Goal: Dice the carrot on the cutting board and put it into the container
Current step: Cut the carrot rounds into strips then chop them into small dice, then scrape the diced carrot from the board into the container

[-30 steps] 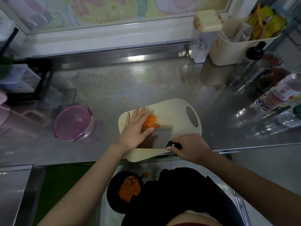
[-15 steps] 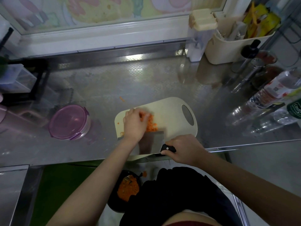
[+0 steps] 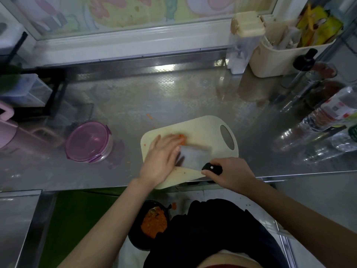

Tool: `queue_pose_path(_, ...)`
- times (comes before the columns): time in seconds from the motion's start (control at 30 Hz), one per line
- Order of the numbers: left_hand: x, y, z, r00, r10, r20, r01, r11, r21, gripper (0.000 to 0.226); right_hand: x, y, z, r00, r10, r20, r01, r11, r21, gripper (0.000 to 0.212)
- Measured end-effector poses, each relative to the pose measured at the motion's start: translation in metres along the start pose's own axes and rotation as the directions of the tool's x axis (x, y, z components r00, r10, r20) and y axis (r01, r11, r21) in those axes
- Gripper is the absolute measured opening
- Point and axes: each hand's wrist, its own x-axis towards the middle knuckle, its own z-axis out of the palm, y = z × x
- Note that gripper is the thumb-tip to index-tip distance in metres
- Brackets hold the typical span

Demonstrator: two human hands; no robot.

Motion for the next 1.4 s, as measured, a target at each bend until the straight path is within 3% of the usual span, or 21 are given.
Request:
queue_pose_path(0.07,0.0,0.0,0.008,0.988,0.036,0.149,-0.057,0.989,0.135,0.056,0.0,-0.002,-0.003,1.0,-0.009,-0.005,0.009,1.0,-0.003,0.044)
queue_pose_path(0.1,0.001,-0.006,0.01,0.984,-0.016,0.178,-0.016,0.984,0.178,0.056,0.0,-0.003,-0.003,1.0,-0.007,-0.01,0.007,1.0,-0.005,0.044)
queue_pose_path(0.2,0.008,-0.029,0.009,0.931,-0.346,0.115,0.314,0.922,0.227,0.05,-0.003,0.0,-0.004,0.999,0.028,-0.023,-0.028,0.999,-0.018,0.046)
queue_pose_path(0.3,0.013,-0.04,-0.001,0.832,-0.553,-0.046,0.553,0.823,0.13,0.062,-0.007,0.006,-0.004,0.997,0.07,-0.042,-0.071,0.997,-0.02,0.047)
queue_pose_path(0.47,0.023,-0.022,0.01,0.779,-0.627,0.006,0.627,0.779,0.01,0.091,-0.009,0.005,-0.004,0.998,0.033,-0.057,-0.033,0.999,0.0,0.042)
queue_pose_path(0.63,0.03,-0.037,0.016,0.635,-0.771,-0.052,0.751,0.631,-0.195,0.072,-0.013,0.008,-0.004,0.998,0.031,-0.056,-0.031,0.999,-0.008,0.043)
queue_pose_path(0.77,0.026,-0.051,0.018,0.621,-0.771,-0.143,0.701,0.628,-0.339,0.043,-0.02,0.016,-0.005,0.99,0.118,-0.078,-0.118,0.993,0.001,0.043)
queue_pose_path(0.9,0.02,-0.036,0.033,0.756,-0.638,-0.149,0.587,0.761,-0.277,0.029,-0.021,0.02,-0.01,0.964,0.266,-0.014,-0.258,0.942,0.214,0.037)
queue_pose_path(1.03,0.009,-0.01,0.057,0.899,-0.428,-0.093,0.416,0.901,-0.122,0.026,-0.019,0.024,-0.021,0.923,0.37,0.103,-0.353,0.71,0.61,0.025)
queue_pose_path(1.13,0.003,0.006,0.073,0.969,-0.246,0.015,0.245,0.968,0.055,0.029,-0.013,0.034,-0.03,0.856,0.512,0.069,-0.403,0.578,0.71,0.03)
queue_pose_path(1.27,0.0,0.025,0.089,0.981,-0.111,0.159,0.074,0.973,0.22,0.056,-0.002,0.058,-0.036,0.733,0.679,0.042,-0.501,0.497,0.709,0.05)
queue_pose_path(1.4,-0.001,0.032,0.101,0.964,-0.079,0.254,-0.004,0.95,0.311,0.055,-0.002,0.085,-0.028,0.648,0.759,0.067,-0.57,0.425,0.703,0.055)
